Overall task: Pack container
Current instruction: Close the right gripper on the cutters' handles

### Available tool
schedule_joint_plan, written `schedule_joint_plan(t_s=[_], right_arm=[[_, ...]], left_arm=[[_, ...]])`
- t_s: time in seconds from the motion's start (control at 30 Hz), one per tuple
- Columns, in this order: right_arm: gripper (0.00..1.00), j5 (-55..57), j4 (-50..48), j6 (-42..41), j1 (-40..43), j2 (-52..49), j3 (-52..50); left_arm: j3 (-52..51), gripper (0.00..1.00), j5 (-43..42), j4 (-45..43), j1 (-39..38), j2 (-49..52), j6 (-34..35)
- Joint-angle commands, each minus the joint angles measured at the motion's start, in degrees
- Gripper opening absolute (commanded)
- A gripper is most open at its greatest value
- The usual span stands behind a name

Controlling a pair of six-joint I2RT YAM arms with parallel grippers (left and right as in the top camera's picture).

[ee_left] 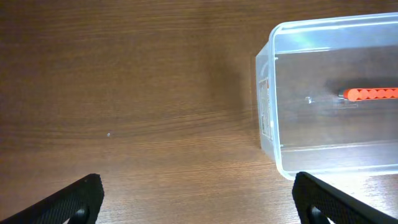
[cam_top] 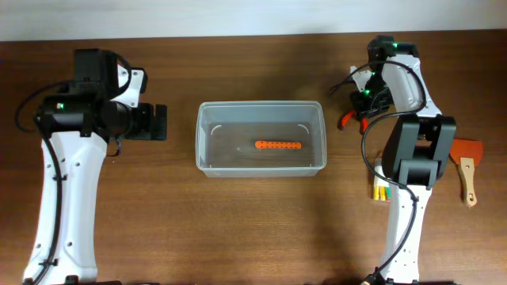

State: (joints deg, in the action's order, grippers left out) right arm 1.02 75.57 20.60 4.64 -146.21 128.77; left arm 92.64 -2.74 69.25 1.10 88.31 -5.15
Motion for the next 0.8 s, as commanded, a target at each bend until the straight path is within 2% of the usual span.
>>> schedule_joint_plan(t_s=[0.0, 0.3, 0.47, 0.63, 0.77], right_arm=[[0.25, 1.40, 0.26, -1.40, -0.46, -2.25, -1.97], [0.22, 1.20, 0.68, -1.40, -0.46, -2.23, -1.97], [0.15, 1.20, 0.83, -1.57, -0.46, -2.23, -1.68], [0.12, 0.96, 2.62, -2.84, -0.46, -2.12, 2.82], [0.04, 0.26, 5.49, -3.54, -0.50, -2.08, 10.25]], left_arm=[[1.05, 0.99, 0.20, 0.00, 0.17, 0.09, -0.11], [1.05, 0.99, 0.20, 0.02, 0.17, 0.09, -0.11], [1.05, 0.99, 0.20, 0.02, 0.17, 0.09, -0.13], [1.05, 0.99, 0.20, 0.02, 0.17, 0.09, -0.11], [1.05, 0.99, 0.20, 0.02, 0.17, 0.09, -0.11]])
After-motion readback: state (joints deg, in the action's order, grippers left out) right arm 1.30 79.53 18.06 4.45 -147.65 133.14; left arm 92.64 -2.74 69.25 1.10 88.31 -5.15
